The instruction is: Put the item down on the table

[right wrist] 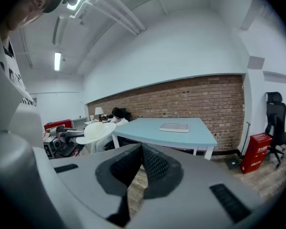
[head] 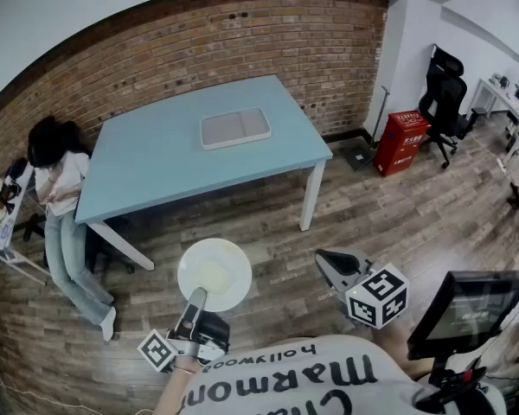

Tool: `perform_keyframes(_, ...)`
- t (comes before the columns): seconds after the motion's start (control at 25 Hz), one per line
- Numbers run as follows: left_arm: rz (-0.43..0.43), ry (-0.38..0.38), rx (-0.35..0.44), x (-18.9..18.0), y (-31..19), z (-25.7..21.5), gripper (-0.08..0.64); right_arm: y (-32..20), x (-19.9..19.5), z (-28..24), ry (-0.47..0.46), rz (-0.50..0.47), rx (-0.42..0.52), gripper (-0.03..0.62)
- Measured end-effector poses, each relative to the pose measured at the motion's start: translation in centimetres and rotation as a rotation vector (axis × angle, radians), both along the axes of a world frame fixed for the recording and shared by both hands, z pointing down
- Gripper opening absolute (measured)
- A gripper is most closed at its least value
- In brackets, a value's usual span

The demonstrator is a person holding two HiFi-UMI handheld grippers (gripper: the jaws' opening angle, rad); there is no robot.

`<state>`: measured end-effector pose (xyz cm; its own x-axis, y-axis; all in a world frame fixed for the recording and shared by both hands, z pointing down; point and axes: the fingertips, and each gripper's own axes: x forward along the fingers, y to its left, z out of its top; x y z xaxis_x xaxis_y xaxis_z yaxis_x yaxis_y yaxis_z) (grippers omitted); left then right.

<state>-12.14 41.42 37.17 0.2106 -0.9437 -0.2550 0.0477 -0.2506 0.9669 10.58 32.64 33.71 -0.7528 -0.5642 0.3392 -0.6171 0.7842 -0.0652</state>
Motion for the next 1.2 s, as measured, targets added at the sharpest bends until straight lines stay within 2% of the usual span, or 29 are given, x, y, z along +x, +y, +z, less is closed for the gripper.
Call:
perform_keyframes(0.64,0.004,0.012,0.004,-0.4,-0.3,-0.1,0.038,-0.3,-0.2,0.2,-0.028,0.012,-0.008,0.011)
perform_keyframes(0.96,-0.006,0.022,-0.002,-2.1,-0.6,-0.3,0.038,-0.8,-1.2,0.0,-0.035,0.037,-0.024,0.011)
perform_keyframes(1.2,0.019,0.008,0.009,-4.0,0.2,1.4,0.038,0.3,-3.4,2.2,-0.046,0.050,-0.029,0.011)
